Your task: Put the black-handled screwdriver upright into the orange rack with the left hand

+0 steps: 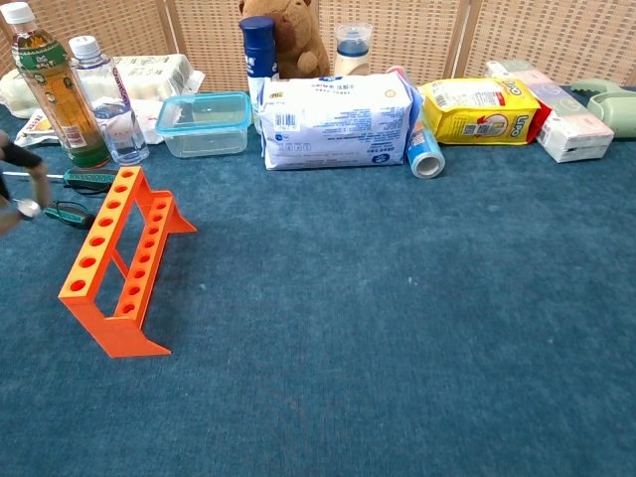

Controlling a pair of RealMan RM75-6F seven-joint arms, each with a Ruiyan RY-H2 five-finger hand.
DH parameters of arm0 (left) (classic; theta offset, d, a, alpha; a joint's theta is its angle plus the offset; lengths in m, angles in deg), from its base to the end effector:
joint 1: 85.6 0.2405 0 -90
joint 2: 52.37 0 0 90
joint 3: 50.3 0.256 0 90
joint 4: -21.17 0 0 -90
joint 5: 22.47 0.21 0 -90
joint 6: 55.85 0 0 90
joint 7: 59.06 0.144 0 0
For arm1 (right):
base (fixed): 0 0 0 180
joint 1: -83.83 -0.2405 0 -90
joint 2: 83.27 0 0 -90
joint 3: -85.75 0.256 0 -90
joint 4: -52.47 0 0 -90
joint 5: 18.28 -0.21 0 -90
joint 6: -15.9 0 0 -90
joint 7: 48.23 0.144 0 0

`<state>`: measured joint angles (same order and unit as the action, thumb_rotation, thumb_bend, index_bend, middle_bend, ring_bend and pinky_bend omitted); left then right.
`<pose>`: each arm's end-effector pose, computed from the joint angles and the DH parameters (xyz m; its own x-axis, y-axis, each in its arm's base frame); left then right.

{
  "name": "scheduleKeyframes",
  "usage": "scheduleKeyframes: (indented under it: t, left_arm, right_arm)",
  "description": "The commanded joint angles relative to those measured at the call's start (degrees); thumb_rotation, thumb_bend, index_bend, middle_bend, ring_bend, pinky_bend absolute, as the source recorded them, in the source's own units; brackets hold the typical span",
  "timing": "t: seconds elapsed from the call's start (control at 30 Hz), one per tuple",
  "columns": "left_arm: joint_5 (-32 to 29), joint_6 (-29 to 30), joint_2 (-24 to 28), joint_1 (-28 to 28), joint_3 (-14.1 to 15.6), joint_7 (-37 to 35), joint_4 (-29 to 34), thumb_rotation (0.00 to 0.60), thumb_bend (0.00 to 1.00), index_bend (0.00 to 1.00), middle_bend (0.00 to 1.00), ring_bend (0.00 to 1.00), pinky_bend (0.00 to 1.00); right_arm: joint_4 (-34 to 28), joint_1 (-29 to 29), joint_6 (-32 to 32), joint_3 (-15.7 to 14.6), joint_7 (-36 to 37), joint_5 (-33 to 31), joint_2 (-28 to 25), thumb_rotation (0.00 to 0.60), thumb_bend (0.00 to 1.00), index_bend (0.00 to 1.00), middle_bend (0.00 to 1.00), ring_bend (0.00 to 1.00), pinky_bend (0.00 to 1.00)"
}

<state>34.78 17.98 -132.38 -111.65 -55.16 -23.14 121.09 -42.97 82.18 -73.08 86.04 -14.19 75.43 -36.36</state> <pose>-0.2318 0.2667 0.0455 0.5317 0.2241 0.8167 0.8422 -0.0383 -0.5378 -0.3046 -0.1536 0.2419 0.0661 -0.0451 0.9968 -0.9952 -0.0756 0.0625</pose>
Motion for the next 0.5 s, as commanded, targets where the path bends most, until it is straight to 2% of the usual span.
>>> scheduleKeyframes:
  t: [0.03, 0.2, 0.5]
  left_arm:
    - [3.1, 2.6, 4.7, 2.0, 0.7, -1.9, 5.3, 0.6, 0.51, 0.52, 1.0, 1.0, 1.0]
    - [6.7, 5.2, 9.3, 3.9, 1.4, -3.4, 10.4, 0.6, 0.5, 0.52, 1.0, 1.0, 1.0]
    - [11.3, 8.1, 13.4, 6.2, 2.5, -4.1, 15.6, 0.6, 0.5, 0.52, 1.0, 1.0, 1.0]
  right_arm:
    - [-0.3, -0.1, 0.2, -0.1, -0.5, 0.2, 0.1, 0.6, 0.01, 0.09, 0.08, 0.0, 0.0]
    - [-0.7, -0.4, 0.5, -0.4, -0.9, 0.9, 0.1, 0.6, 0.01, 0.09, 0.08, 0.0, 0.0]
    - [-0.6, -0.4, 0.4, -0.4, -0.3, 0.5, 0.0, 0.6, 0.02, 0.09, 0.08, 0.0, 0.0]
